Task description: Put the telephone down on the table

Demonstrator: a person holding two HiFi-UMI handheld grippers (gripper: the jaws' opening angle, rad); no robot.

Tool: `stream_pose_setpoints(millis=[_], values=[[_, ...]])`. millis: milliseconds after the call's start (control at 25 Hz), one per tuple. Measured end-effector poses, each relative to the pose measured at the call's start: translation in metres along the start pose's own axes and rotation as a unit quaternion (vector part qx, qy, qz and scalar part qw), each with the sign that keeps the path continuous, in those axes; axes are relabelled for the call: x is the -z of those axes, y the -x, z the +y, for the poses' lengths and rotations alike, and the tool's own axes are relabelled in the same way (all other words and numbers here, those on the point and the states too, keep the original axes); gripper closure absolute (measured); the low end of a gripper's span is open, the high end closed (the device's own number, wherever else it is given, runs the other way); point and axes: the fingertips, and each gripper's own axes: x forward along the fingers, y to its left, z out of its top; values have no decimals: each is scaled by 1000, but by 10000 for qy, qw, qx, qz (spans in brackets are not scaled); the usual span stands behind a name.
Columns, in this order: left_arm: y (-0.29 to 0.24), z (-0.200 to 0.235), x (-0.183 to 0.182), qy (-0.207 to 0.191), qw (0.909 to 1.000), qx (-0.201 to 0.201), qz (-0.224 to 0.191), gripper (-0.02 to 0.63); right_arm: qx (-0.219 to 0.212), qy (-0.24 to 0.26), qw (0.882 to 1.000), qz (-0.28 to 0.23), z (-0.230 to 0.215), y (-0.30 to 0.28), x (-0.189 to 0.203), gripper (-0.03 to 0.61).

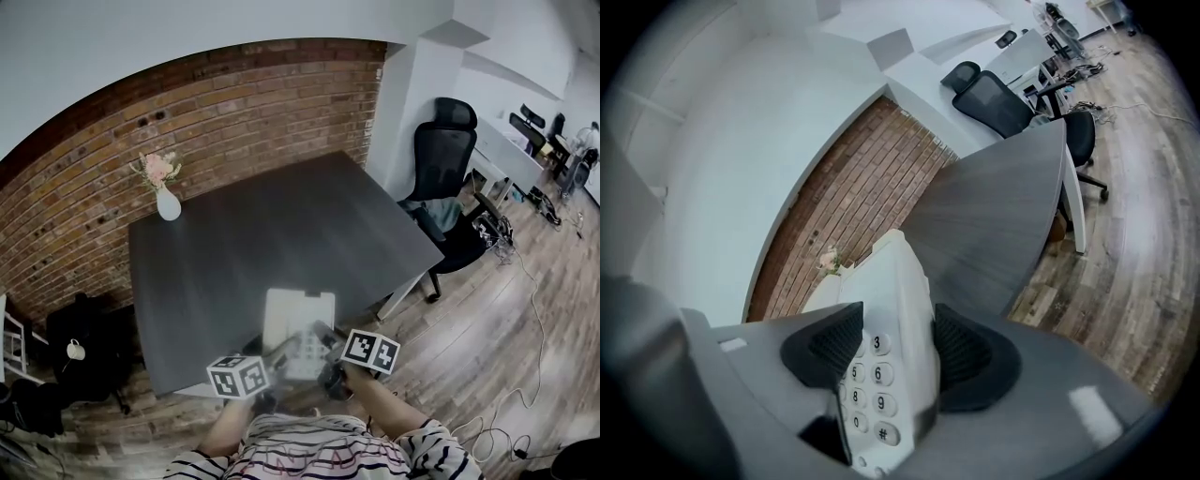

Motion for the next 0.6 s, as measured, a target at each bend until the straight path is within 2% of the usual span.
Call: stream_pose_setpoints(millis=[280, 600], values=[[-33, -6, 7, 66, 9998, 38, 166, 227, 138, -157, 9998, 0, -28, 0, -19, 351], [-81, 2, -13, 47, 9990, 176, 411, 227, 310, -334, 9989, -144, -45, -22, -57, 351]])
